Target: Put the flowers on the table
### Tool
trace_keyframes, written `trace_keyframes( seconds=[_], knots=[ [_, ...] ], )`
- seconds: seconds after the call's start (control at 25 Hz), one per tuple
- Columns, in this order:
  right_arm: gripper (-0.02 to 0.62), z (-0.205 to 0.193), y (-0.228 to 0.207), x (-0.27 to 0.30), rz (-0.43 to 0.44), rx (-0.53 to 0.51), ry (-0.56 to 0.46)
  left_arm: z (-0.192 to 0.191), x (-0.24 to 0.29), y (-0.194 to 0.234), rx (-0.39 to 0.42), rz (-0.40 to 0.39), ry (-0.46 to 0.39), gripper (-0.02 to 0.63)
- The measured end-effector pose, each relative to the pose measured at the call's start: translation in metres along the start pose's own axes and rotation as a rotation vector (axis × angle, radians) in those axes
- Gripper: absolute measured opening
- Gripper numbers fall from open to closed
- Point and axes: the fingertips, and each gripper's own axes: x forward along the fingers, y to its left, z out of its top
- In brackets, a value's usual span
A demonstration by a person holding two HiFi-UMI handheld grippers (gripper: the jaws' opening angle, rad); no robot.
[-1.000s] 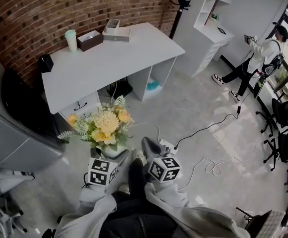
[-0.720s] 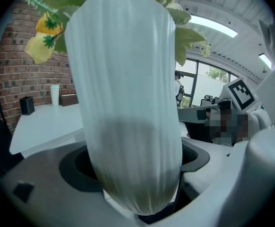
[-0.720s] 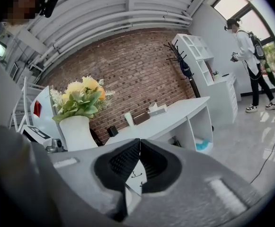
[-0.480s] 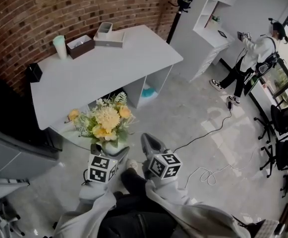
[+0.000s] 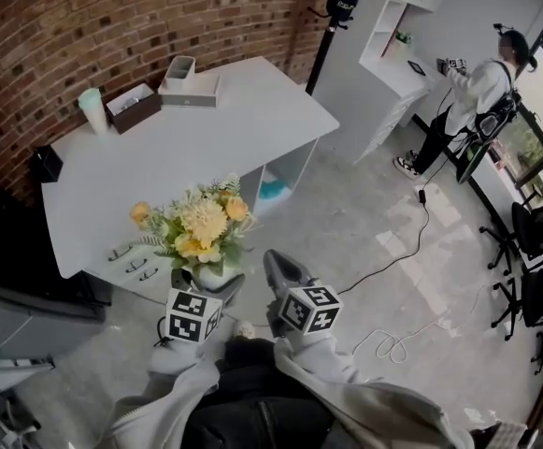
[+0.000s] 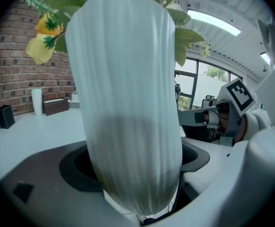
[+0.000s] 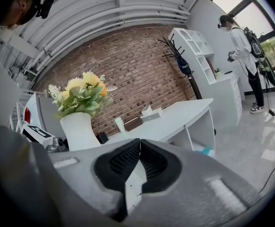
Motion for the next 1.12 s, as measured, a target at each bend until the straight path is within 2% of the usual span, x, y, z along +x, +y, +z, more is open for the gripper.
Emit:
trace_keyframes(
  seconds=[0.28,0.52,1.12],
  knots=[
    [0.000,0.026,-0.045,0.036,-0.003,-0.002,0.001,0.027,0.058,0.010,0.011,-0.017,-0.009,0.460],
    [0.000,0.034,-0.073,0.049,-0.009,0.007,0.003,0.035,0.093,0.010,0.020,-0.035,-0.003,0.460],
    [0.000,0.036,-0.102,0.055,-0.038,0.059,0.015,0.057,0.126,0.003,0.034,-0.061,-0.010,0.460]
  ],
)
